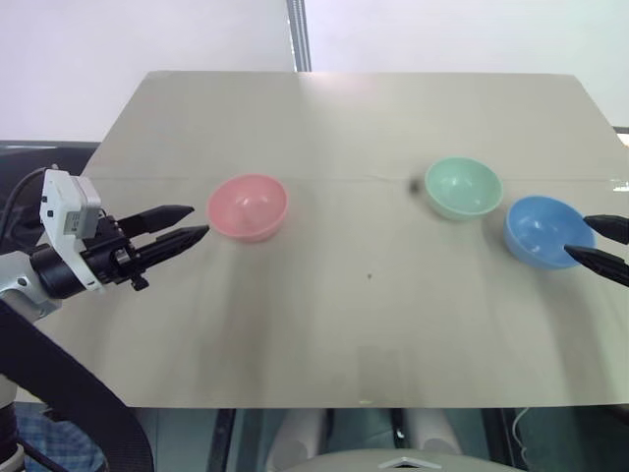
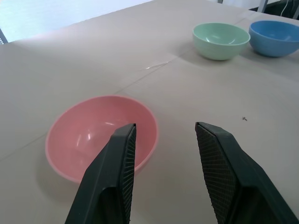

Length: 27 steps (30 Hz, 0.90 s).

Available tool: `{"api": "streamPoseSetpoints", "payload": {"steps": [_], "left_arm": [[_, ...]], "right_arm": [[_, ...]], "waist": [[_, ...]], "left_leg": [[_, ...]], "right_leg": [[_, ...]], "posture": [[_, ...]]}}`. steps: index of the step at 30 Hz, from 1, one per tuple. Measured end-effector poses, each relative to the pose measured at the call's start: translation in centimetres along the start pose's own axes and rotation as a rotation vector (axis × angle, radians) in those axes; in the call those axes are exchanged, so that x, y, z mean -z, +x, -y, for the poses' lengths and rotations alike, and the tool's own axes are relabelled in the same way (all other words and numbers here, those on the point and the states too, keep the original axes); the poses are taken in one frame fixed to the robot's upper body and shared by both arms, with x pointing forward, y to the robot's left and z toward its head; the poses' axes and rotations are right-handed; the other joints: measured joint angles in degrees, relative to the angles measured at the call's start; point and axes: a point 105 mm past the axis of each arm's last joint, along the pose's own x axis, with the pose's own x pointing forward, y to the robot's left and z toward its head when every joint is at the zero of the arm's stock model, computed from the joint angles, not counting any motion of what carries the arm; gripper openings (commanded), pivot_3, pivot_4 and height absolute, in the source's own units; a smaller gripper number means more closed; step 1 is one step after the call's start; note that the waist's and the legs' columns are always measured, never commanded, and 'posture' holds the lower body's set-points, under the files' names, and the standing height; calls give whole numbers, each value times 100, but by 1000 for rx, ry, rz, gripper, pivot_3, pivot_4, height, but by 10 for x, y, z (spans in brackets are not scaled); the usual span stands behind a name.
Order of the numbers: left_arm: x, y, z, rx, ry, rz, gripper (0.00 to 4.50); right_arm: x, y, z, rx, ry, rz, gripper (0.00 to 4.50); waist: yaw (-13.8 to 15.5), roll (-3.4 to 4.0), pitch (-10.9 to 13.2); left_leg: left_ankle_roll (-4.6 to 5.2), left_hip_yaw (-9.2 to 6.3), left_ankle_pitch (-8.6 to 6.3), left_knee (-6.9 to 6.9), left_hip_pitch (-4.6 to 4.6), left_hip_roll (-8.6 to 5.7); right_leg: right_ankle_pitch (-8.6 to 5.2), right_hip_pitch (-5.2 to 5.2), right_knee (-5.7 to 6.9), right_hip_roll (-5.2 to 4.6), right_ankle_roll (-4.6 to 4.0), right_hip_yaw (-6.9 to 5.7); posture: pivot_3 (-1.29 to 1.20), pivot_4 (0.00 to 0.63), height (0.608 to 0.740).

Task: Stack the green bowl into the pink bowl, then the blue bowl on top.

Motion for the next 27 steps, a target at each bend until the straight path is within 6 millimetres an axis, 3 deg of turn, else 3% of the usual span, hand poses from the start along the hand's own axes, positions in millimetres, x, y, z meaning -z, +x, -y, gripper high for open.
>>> {"api": "streamPoseSetpoints", "payload": {"steps": [12, 20, 27], "left_arm": [[23, 16, -16, -60, 109, -115, 2121], [32, 47, -35, -92, 240, -165, 2121], [36, 64, -46, -72, 317, -190, 2121]], "right_arm": [[-41, 17, -36, -184, -51, 196, 2947], [-49, 28, -56, -274, -53, 225, 2947], [-58, 31, -69, -313, -53, 275, 2947]], "waist": [[6, -1, -1], [16, -1, -1], [3, -2, -1]], "left_leg": [[0, -2, 0, -1, 0, -1], [0, -8, 0, 1, -3, -7], [0, -12, 0, 2, -8, -11]], "right_leg": [[0, 0, 0, -1, 0, -1], [0, 0, 0, -2, 0, -9], [0, -5, 0, -1, 0, -12]], "posture": [[0, 150, 740], [0, 150, 740], [0, 150, 740]]}}
